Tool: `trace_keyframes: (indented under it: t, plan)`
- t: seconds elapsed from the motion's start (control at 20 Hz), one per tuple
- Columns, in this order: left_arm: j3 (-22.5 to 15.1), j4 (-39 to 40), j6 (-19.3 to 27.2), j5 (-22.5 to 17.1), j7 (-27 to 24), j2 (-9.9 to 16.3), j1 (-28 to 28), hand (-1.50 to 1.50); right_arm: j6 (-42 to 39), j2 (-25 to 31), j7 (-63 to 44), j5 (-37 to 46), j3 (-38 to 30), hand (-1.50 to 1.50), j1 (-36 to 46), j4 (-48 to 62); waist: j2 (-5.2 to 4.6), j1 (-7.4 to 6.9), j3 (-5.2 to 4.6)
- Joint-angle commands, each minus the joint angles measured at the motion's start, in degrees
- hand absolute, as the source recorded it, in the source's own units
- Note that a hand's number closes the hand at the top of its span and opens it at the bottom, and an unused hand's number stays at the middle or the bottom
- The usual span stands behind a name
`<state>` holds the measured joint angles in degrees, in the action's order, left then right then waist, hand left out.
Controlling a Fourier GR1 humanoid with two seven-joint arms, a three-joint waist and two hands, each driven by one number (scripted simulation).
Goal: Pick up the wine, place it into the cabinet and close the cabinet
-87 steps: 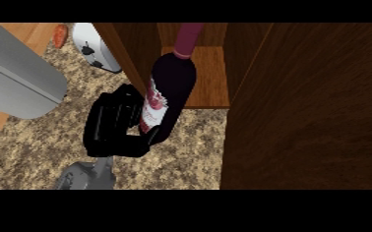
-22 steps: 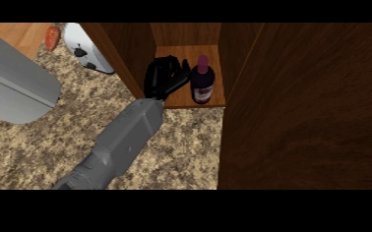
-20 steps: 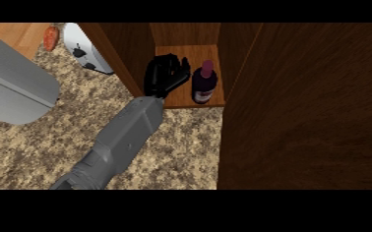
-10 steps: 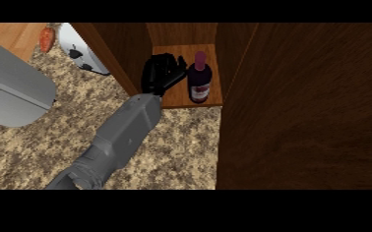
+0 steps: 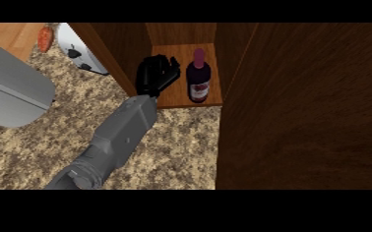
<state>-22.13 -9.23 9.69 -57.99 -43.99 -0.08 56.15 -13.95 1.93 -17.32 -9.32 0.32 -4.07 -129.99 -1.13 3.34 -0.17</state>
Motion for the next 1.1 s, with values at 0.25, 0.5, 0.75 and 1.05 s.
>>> trace_keyframes:
  t: [0.25,0.5,0.75,1.05]
  plan:
    - [1.6,0.8,-1.0,1.6,-7.4,0.7,0.2,-1.50,-1.7,0.7,2.3,0.1,-0.4,-1.50,-3.2,-0.5,0.56,-1.25,0.15]
    - [1.0,-2.5,-2.1,2.8,-9.3,1.8,-1.9,-1.50,0.9,1.4,-2.7,-1.0,-2.2,-1.50,2.3,-0.6,0.93,-2.62,0.14]
    - [-0.5,-7.5,0.3,3.9,-8.1,2.1,-5.4,-1.50,1.0,-0.5,-1.2,2.4,1.3,-1.50,-2.5,-3.0,1.59,-3.85,0.18]
    - [-5.1,-19.9,2.8,7.2,-2.7,2.5,-9.9,-1.50,1.1,1.4,-2.6,-1.7,-3.3,-1.50,1.7,-0.9,1.90,-5.14,0.23]
